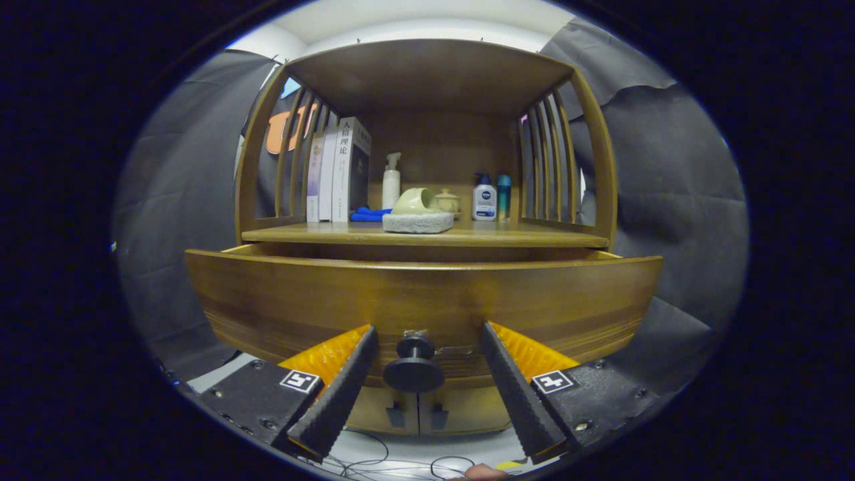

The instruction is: Pull open the drawer, take out the items inside it, and place them on the countertop above the cabinet.

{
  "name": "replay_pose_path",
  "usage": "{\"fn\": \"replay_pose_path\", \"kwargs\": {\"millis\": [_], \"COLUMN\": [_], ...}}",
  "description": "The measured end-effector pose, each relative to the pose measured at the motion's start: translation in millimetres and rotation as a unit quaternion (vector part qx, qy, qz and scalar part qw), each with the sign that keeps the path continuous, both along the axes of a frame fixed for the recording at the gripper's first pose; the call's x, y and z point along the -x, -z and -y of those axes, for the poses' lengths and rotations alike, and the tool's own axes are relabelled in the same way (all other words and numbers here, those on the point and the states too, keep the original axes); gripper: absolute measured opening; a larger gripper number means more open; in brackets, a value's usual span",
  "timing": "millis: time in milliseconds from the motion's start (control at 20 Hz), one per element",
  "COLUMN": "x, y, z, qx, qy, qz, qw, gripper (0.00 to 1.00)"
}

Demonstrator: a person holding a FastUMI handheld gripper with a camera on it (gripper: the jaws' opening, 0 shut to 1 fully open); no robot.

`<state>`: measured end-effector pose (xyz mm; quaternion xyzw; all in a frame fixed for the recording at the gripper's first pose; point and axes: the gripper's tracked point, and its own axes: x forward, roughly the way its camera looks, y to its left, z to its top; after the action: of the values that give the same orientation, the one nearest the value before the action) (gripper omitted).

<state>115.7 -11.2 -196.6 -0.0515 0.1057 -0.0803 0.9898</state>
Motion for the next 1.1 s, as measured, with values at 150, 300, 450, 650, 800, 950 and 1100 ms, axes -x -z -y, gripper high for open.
{"fn": "replay_pose_path", "kwargs": {"millis": [150,300,450,650,800,950,1100], "x": [-2.0,-3.1,-3.1,-0.5,-1.3,3.5,-1.0], "y": [1.5,1.9,3.4,6.9,8.4,3.2,8.3], "z": [-1.2,0.0,0.6,6.1,3.0,-1.9,0.9], "qx": [-0.021,-0.024,-0.002,0.051,0.023,-0.012,-0.011], "qy": [0.001,0.002,0.002,0.008,0.010,0.020,0.018], "qz": [-0.005,-0.010,-0.016,-0.036,-0.042,-0.055,-0.067], "qw": [1.000,1.000,1.000,0.998,0.999,0.998,0.998], "gripper": [1.00,1.00,1.00,1.00,1.00,1.00,1.00]}}
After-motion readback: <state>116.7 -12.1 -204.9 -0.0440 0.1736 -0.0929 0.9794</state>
